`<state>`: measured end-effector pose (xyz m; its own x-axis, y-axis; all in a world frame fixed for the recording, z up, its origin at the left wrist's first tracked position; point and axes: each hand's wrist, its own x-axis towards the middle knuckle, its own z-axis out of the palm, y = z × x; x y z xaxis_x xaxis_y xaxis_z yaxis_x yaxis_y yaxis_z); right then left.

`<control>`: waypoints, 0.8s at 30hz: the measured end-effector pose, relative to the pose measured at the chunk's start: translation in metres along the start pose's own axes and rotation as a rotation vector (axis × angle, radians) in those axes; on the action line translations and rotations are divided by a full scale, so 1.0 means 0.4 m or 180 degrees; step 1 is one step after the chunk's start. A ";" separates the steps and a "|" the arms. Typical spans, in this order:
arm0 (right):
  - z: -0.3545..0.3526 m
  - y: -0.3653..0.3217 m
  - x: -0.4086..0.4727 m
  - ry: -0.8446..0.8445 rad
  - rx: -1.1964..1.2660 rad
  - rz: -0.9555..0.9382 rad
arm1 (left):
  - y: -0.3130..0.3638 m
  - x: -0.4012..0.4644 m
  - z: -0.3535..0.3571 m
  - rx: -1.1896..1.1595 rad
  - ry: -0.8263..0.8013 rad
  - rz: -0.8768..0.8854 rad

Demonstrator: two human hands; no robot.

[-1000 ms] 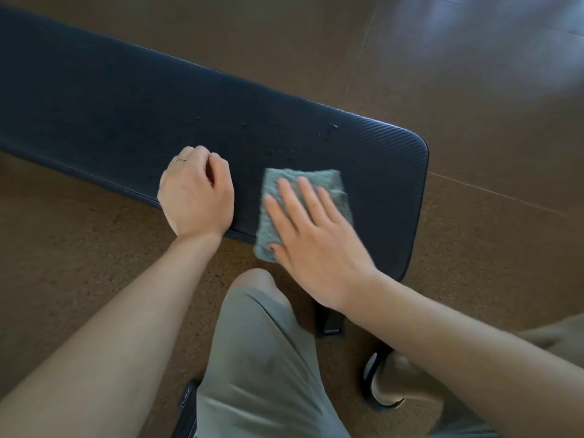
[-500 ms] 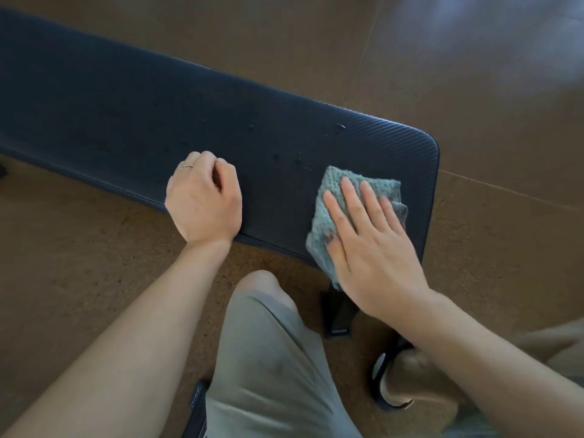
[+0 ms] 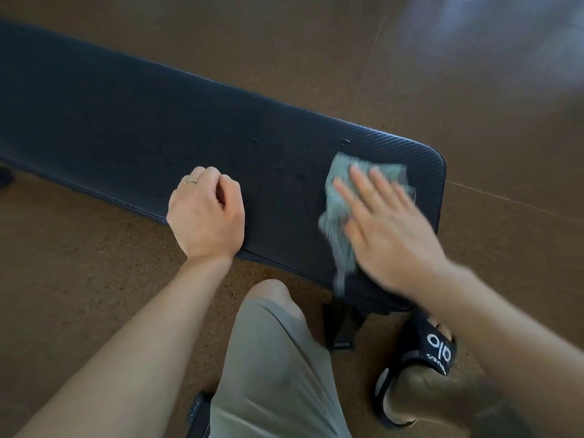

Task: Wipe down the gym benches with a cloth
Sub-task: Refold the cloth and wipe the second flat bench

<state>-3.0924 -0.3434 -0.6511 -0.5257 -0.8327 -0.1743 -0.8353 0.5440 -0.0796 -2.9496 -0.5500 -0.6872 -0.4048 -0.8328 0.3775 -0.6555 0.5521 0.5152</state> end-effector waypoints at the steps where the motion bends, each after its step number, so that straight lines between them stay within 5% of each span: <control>1: -0.016 0.024 0.082 0.0013 0.0074 0.0212 | 0.000 0.000 0.000 0.0009 0.0008 0.0001; 6: -0.025 -0.027 0.232 0.0008 0.0224 0.0749 | 0.004 -0.004 0.000 0.0056 -0.0021 0.0004; 10: 0.019 -0.152 -0.006 0.0125 0.0091 -0.0285 | 0.003 -0.006 0.000 0.0072 -0.0026 0.0046; 13: 0.008 -0.090 -0.025 -0.0093 -0.0002 -0.0826 | 0.006 -0.005 -0.003 0.0084 -0.0035 0.0064; 20: -0.043 -0.008 0.291 -0.0068 0.0179 0.0512 | 0.009 0.001 -0.004 0.0120 -0.0099 0.0030; 24: 0.008 -0.156 0.107 0.0197 0.0206 -0.0183 | 0.006 -0.004 -0.002 0.0197 -0.0091 0.0049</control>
<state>-3.0621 -0.4127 -0.6566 -0.4877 -0.8665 -0.1067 -0.8533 0.4989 -0.1513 -2.9500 -0.5475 -0.6861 -0.4327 -0.8255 0.3625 -0.6868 0.5623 0.4606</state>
